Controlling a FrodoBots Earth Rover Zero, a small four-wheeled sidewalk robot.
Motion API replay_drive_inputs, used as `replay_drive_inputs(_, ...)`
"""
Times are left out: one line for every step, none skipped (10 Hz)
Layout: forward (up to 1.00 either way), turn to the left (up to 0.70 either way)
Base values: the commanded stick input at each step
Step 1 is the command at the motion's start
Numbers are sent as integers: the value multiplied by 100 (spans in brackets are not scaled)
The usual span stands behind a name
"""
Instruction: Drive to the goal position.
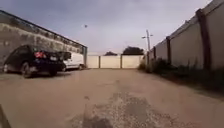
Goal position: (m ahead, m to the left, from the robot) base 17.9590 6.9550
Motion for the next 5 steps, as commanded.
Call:
replay_drive_inputs(70,0)
replay_drive_inputs(70,0)
replay_drive_inputs(70,0)
replay_drive_inputs(70,0)
replay_drive_inputs(70,0)
